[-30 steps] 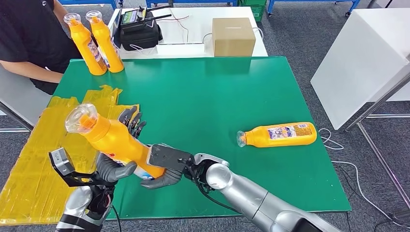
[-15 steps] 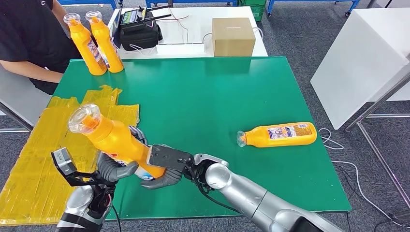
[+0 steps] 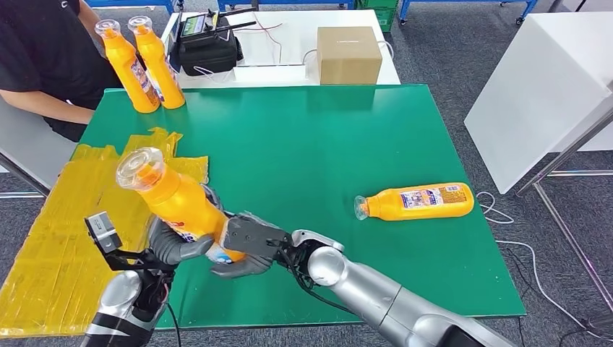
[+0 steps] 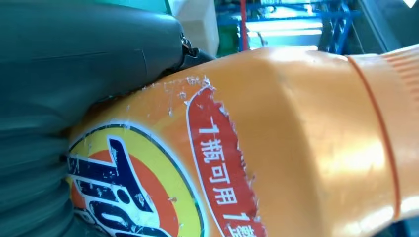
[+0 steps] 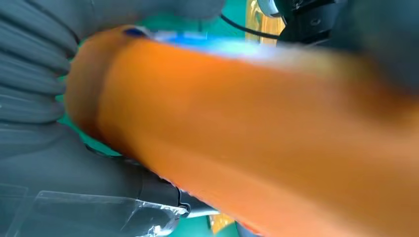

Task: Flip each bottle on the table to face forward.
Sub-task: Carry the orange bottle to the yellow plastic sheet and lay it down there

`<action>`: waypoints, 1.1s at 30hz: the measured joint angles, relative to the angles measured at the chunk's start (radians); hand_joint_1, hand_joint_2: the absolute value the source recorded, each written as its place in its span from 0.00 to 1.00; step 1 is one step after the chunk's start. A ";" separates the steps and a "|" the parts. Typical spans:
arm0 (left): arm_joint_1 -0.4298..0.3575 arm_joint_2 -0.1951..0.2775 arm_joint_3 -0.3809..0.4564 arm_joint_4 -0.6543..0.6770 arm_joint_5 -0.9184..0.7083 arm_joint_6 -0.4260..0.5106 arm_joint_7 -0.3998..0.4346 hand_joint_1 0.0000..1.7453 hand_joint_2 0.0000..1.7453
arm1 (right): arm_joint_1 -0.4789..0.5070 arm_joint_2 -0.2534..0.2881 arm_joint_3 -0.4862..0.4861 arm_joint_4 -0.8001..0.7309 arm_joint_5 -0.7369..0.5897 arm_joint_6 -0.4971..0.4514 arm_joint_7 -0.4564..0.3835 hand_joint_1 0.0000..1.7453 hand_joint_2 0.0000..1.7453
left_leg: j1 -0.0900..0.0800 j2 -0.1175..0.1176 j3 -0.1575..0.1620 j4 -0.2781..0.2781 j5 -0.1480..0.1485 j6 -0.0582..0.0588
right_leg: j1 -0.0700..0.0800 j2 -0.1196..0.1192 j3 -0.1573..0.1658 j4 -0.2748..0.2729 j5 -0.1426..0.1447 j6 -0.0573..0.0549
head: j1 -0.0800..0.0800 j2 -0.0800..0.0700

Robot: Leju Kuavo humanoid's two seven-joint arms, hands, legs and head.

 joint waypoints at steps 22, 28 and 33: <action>-0.056 0.260 0.193 0.059 -1.007 0.595 0.153 1.00 1.00 | 0.192 -0.386 -0.456 -0.453 0.090 -0.015 -0.082 0.00 0.00 | 0.000 0.000 0.000 0.000 0.000 0.000 | 0.000 0.000 0.000 0.000 0.000 0.000 | 0.000 0.000; -0.110 0.311 0.165 0.167 -1.122 0.624 0.189 1.00 1.00 | 0.209 -0.412 -0.478 -0.473 0.098 -0.005 -0.084 0.00 0.00 | 0.000 0.000 0.000 0.000 0.000 0.000 | 0.000 0.000 0.000 0.000 0.000 0.000 | 0.000 0.000; -0.136 0.330 0.140 0.214 -1.188 0.629 0.221 1.00 1.00 | 0.213 -0.419 -0.484 -0.477 0.101 -0.002 -0.084 0.00 0.00 | 0.000 0.000 0.000 0.000 0.000 0.000 | 0.000 0.000 0.000 0.000 0.000 0.000 | 0.000 0.000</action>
